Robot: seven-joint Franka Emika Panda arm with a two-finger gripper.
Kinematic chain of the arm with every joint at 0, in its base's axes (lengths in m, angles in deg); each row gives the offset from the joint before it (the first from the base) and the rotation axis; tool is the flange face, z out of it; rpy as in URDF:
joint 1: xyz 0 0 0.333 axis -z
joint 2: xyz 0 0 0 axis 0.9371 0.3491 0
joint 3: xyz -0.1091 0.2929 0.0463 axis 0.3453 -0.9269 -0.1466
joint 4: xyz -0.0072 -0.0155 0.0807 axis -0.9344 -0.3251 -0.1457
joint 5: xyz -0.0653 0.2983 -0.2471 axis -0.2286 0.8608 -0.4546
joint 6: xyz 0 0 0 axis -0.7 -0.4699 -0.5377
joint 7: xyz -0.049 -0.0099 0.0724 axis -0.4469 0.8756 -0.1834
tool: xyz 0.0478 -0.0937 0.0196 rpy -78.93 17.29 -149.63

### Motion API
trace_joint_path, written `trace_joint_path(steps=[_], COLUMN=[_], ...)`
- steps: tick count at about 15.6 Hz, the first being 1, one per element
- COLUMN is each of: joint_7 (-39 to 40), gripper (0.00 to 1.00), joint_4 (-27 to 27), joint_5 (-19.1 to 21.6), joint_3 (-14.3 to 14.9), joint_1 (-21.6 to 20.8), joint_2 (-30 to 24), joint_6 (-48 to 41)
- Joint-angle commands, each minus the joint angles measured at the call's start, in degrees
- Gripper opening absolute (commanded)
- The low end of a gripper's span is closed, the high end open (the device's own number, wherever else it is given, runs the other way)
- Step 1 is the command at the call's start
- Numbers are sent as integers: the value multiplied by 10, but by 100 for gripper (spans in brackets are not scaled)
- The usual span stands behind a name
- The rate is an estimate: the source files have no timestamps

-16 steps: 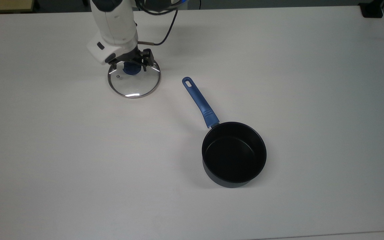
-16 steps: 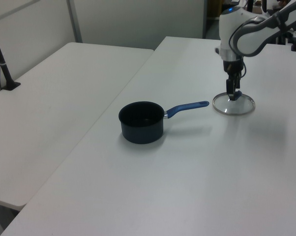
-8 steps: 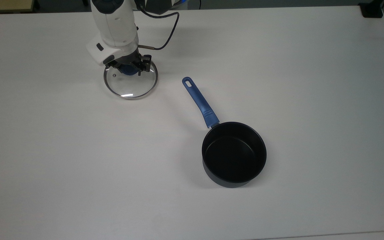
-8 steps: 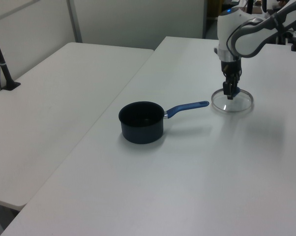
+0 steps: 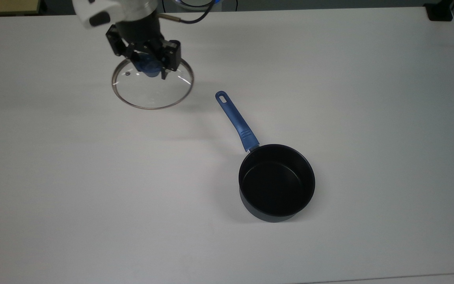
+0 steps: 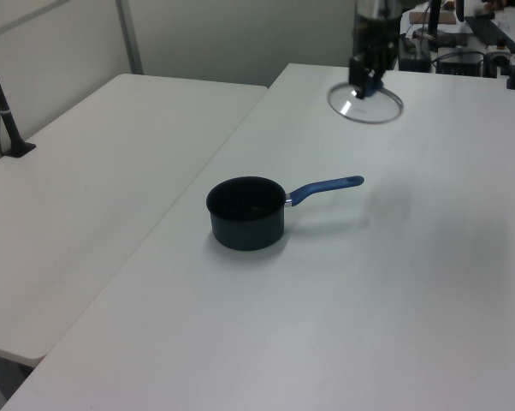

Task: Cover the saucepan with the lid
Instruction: 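Carry the glass lid over the black saucepan's rim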

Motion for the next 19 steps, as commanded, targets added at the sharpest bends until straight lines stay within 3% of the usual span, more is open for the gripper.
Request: trace_joint_path(steps=[1, 9, 15, 19], joint_7=[-170, -387, -457, -474], gripper=[46, 46, 46, 46], joint_4=[125, 265, 275, 274], joint_5=[8, -1, -1, -1], joint_3=[-2, 13, 43, 43], joint_1=[-41, -144, -208, -218], joint_2=[89, 233, 288, 312], joint_6=[0, 129, 206, 220])
